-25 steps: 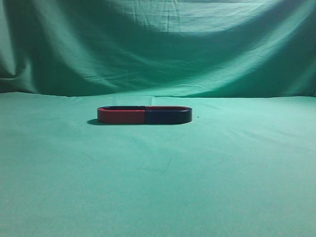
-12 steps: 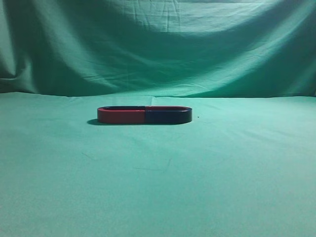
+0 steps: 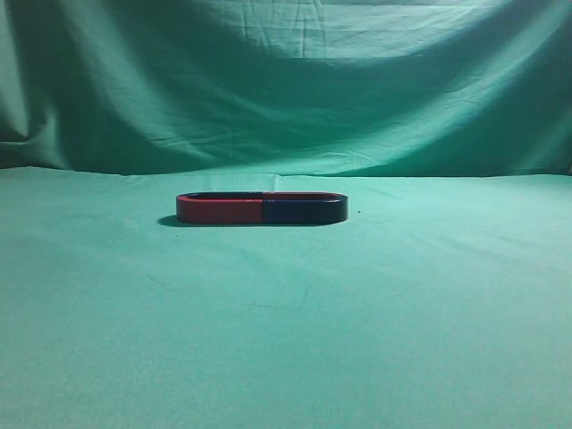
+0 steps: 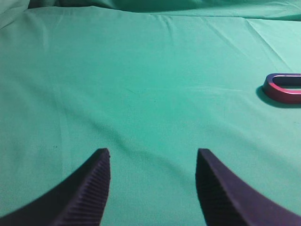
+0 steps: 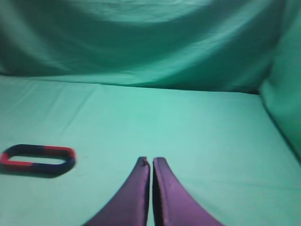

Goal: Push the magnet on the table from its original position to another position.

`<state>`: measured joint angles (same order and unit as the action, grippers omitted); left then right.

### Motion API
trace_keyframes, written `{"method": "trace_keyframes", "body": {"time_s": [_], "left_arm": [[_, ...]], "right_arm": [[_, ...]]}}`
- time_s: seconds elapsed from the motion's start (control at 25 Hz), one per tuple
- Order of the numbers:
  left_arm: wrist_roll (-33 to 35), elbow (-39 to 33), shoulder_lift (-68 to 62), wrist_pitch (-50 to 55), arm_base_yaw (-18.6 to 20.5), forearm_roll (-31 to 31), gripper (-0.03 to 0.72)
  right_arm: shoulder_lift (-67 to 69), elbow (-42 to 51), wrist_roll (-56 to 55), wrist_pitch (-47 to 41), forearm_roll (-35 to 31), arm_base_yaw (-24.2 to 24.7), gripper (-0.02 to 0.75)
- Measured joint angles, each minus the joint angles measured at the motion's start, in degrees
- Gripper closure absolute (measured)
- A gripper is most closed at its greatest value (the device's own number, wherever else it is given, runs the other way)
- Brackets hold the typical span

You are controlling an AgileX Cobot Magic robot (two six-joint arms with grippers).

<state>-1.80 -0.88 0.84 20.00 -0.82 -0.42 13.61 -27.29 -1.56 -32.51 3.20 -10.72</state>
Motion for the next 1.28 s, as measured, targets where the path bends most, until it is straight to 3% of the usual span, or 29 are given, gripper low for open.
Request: {"method": "trace_keyframes", "body": {"time_s": [0.16, 0.48, 0.8, 1.28], "left_arm": [[0.0, 0.0, 0.0, 0.0, 0.0, 0.0, 0.316], [0.0, 0.0, 0.0, 0.0, 0.0, 0.0, 0.316], [0.0, 0.0, 0.0, 0.0, 0.0, 0.0, 0.316], [0.0, 0.0, 0.0, 0.0, 0.0, 0.0, 0.316]], "right_arm": [[-5.9, 11.0, 0.1, 7.4, 0.0, 4.5, 0.738], [-14.0, 28.2, 0.0, 16.5, 0.0, 5.2, 0.738], [-14.1, 28.8, -1.1, 10.3, -0.1, 5.4, 0.738], [-14.3, 28.8, -1.2, 10.1, -0.1, 5.4, 0.738]]}}
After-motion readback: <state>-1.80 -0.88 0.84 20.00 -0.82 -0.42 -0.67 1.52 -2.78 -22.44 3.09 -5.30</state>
